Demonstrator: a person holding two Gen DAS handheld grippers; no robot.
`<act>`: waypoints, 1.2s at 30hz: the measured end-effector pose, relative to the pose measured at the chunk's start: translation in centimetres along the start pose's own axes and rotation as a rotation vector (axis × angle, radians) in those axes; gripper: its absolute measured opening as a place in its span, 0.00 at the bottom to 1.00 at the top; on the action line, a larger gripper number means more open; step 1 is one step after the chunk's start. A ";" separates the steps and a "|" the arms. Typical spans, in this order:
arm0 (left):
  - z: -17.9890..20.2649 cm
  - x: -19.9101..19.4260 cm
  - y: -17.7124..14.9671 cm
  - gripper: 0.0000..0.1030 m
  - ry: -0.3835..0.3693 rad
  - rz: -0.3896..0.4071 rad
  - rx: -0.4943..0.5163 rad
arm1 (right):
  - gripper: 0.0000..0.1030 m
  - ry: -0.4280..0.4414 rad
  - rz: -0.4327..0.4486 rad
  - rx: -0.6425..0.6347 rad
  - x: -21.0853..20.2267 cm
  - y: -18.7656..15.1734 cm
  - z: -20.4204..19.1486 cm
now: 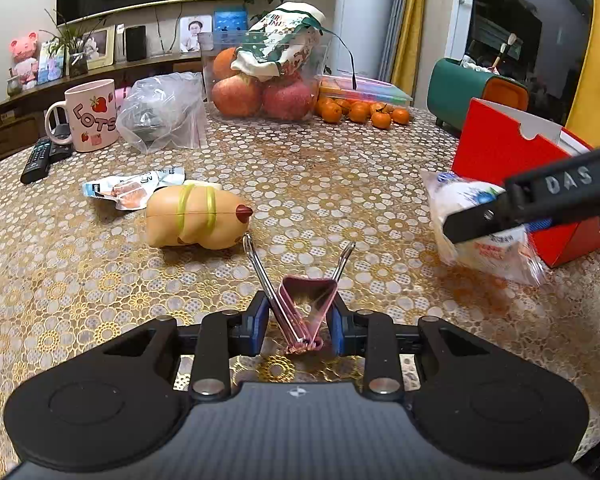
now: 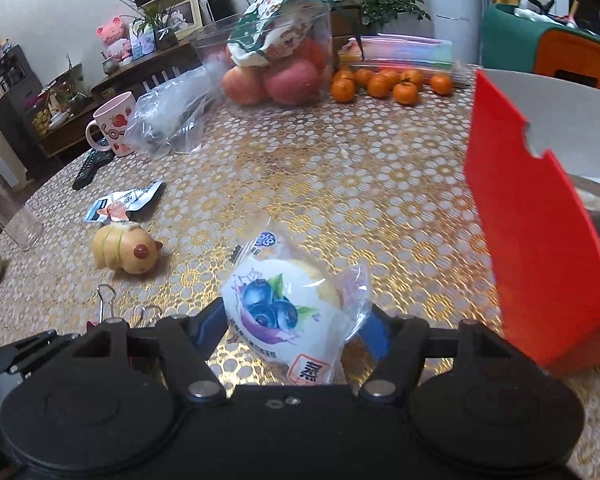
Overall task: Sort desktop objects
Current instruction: 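Carry the pink binder clip and blueberry bread bag with both grippers toward the shoebox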
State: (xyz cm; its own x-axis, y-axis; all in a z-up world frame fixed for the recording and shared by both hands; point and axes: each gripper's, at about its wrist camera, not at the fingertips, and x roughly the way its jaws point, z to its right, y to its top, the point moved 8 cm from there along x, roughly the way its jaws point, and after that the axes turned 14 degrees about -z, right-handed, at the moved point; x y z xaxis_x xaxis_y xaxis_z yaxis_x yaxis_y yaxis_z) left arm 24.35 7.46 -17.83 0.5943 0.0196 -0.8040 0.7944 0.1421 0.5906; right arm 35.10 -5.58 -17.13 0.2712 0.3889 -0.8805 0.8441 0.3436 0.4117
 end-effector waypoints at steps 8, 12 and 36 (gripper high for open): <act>1.6 -1.4 0.0 0.25 -0.017 0.005 0.006 | 0.66 0.005 0.013 0.016 -2.6 -2.2 1.2; 2.8 -2.2 0.2 0.25 -0.026 0.011 0.020 | 0.66 0.002 0.023 0.023 -4.1 -3.3 2.1; 17.5 -6.7 4.3 0.25 -0.149 0.073 0.205 | 0.66 -0.049 0.124 0.123 -13.6 -6.7 12.4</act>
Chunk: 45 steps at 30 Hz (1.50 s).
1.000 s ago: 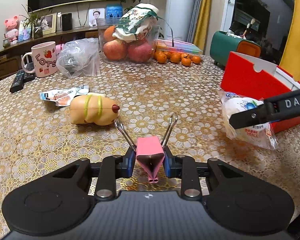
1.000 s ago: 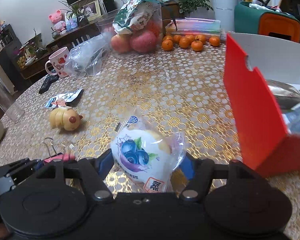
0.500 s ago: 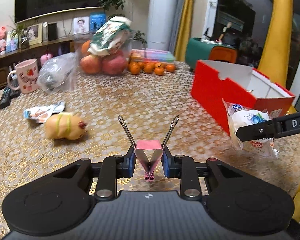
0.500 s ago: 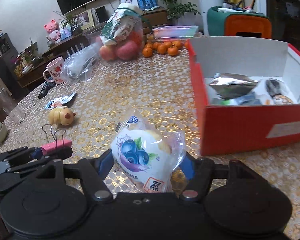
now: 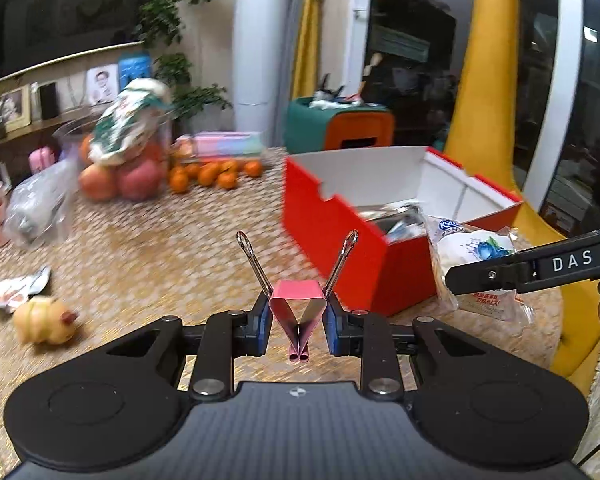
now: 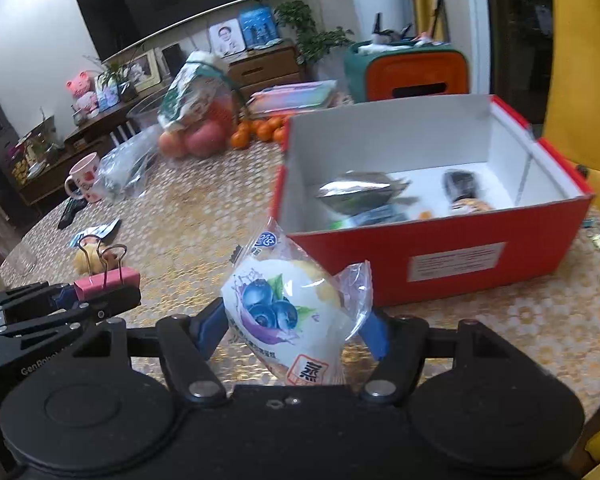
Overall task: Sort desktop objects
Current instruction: 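Carry the pink binder clip and blueberry bread bag with both grippers toward the shoebox, then open the left gripper dropping the clip while the right gripper releases the bread bag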
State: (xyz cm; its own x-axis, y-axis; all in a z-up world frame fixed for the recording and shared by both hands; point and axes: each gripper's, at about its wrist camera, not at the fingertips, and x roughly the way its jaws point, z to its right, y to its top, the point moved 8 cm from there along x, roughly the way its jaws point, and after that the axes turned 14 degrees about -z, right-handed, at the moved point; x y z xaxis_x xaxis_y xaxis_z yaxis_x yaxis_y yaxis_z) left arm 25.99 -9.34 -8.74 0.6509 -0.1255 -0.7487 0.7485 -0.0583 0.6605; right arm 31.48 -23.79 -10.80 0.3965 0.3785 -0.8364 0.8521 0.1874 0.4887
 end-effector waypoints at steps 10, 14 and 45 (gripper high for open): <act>6.1 0.8 4.1 0.25 -0.045 0.021 0.098 | 0.66 -0.033 0.055 0.036 -3.1 1.2 5.6; 8.1 1.5 5.8 0.25 -0.060 0.022 0.126 | 0.66 -0.049 0.079 0.038 -3.9 2.4 7.2; 11.0 14.3 12.5 0.25 -0.098 -0.194 0.179 | 0.66 -0.170 0.045 0.057 3.7 12.3 14.3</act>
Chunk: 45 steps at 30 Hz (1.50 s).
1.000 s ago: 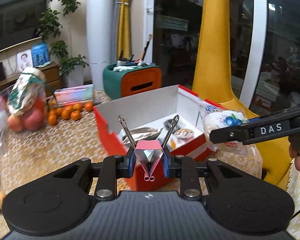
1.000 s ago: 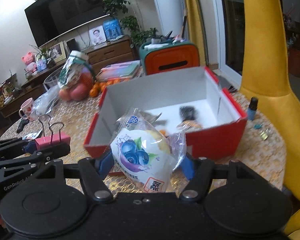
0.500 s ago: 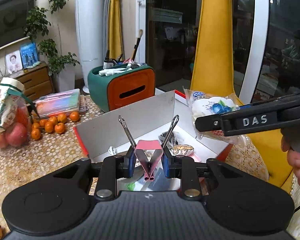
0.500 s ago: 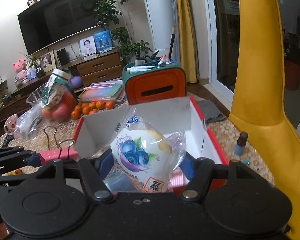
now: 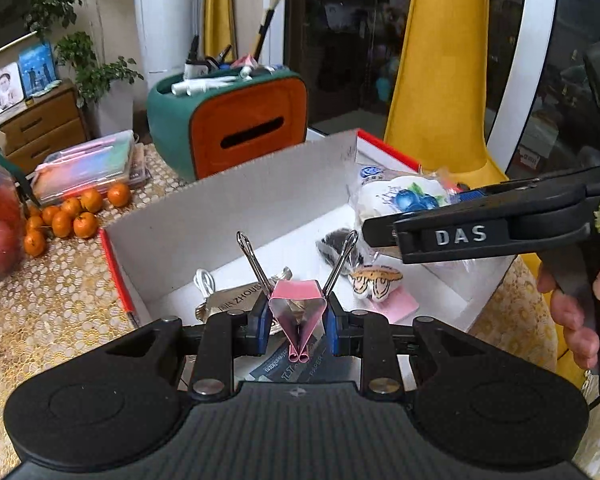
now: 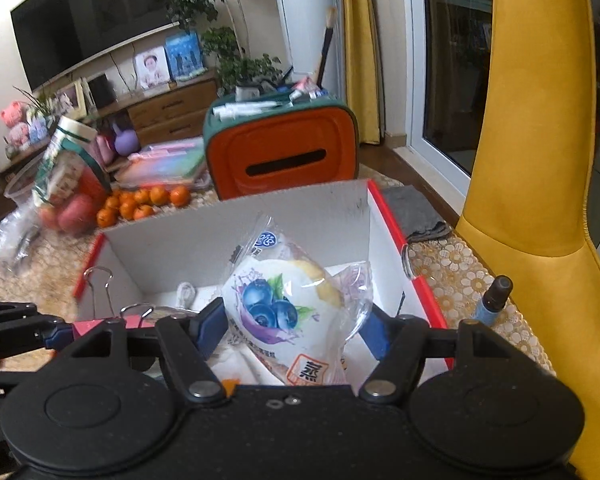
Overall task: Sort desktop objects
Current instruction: 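Open the left gripper dropping the clip while the right gripper releases the bread bag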
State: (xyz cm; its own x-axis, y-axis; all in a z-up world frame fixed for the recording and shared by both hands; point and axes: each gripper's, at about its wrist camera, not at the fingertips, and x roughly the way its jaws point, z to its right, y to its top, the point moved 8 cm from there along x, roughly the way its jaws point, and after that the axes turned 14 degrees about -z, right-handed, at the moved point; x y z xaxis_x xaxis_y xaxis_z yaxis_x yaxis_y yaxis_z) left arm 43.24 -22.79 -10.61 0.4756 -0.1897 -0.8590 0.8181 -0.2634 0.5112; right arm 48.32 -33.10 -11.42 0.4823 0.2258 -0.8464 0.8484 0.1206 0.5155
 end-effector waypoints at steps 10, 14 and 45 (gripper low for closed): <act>0.2 2.3 0.1 0.25 -0.016 -0.061 0.022 | 0.66 -0.021 -0.066 0.003 3.5 -0.3 0.6; 0.0 3.0 0.2 0.25 -0.022 -0.079 0.010 | 0.66 -0.019 -0.080 0.014 4.2 -0.4 0.7; -1.3 -1.6 -2.3 0.26 -0.068 -0.039 -0.030 | 0.81 0.010 -0.047 -0.021 0.1 -1.7 -0.7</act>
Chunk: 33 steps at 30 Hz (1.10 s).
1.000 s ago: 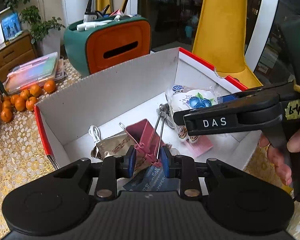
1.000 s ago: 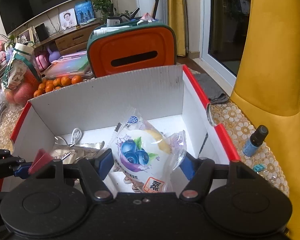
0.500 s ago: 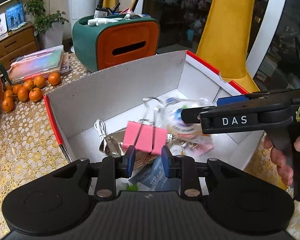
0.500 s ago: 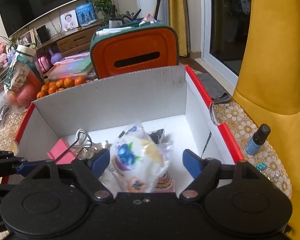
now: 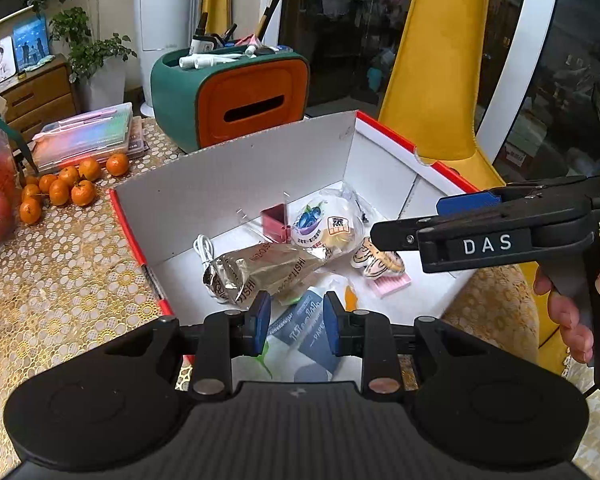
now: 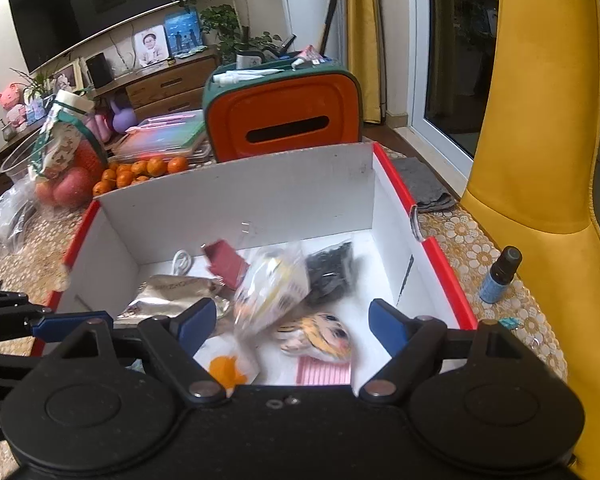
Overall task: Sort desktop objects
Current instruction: 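Open the left gripper dropping the clip while the right gripper releases the bread bag, then withdraw both grippers from the shoebox back toward the table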
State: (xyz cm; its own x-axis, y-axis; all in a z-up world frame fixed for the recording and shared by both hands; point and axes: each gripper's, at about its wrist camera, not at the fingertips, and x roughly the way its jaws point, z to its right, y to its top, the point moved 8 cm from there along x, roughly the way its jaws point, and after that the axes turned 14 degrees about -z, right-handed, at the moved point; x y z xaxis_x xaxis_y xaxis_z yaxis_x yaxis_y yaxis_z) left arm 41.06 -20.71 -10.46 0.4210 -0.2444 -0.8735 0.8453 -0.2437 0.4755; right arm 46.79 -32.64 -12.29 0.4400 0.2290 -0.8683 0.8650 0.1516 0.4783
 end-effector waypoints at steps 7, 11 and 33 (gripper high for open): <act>-0.1 -2.6 -1.2 0.26 -0.008 0.030 -0.017 | 0.82 0.014 0.018 -0.035 -2.4 -1.0 -1.6; -0.2 -4.2 -2.2 0.26 -0.008 0.047 -0.022 | 0.82 0.026 0.031 -0.053 -4.0 -1.9 -2.4; -5.0 -14.7 -9.9 0.72 0.060 0.209 -0.071 | 0.95 0.132 0.152 -0.249 -11.2 -6.4 -13.1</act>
State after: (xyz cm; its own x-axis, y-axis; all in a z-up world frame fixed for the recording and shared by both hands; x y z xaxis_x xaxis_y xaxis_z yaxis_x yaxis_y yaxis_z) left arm 28.16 -10.00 -2.89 0.6064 -0.2254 -0.7626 0.7579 -0.1265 0.6400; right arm 33.20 -23.59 -3.87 0.5105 0.3878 -0.7675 0.6989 0.3329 0.6331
